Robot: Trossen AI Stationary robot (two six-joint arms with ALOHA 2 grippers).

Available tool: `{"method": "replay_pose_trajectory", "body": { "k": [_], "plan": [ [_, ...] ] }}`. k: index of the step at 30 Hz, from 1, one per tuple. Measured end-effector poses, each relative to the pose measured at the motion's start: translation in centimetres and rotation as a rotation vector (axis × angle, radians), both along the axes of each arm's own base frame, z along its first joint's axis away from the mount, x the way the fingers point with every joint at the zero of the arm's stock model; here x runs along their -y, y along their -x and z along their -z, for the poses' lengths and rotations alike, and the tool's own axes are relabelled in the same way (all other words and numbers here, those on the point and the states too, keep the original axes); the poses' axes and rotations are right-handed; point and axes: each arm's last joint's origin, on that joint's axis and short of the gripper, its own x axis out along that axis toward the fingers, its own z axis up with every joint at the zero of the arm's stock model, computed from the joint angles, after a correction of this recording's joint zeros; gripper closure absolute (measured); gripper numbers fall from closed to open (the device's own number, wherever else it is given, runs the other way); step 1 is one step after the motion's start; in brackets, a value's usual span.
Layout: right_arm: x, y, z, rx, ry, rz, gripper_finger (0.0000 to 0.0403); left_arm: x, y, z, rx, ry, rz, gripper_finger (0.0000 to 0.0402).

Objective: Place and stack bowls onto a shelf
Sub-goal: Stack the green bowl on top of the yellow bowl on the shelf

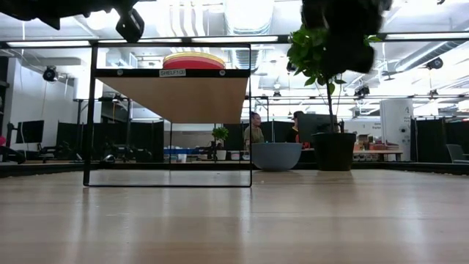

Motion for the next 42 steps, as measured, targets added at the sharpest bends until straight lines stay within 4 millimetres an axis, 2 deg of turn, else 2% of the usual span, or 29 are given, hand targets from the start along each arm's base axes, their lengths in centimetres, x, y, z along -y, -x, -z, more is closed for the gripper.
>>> {"method": "replay_pose_trajectory", "body": {
  "k": [8,11,19,25,42],
  "plan": [
    [-0.6,2.1,2.3,-0.271,-0.276,0.219,0.0314,0.0,0.0,0.0,0.0,0.0,0.002,0.0402],
    [-1.2,3.0,3.0,-0.361,-0.323,0.275,0.0314,0.0,-0.1,0.0,-0.003,0.001,0.002,0.0402],
    [-2.9,5.4,4.0,-0.597,-0.288,0.457,0.0314,0.0,-0.2,0.1,-0.002,-0.029,-0.002,0.0402],
    [-3.6,6.1,4.3,-0.62,-0.256,0.568,0.0314,-0.1,-0.3,0.2,-0.004,-0.075,-0.007,0.0402],
    [-2.8,8.5,8.3,-0.746,-0.192,0.737,0.0314,-0.1,-0.3,0.2,-0.006,-0.088,-0.008,0.0402]
  ]
}}
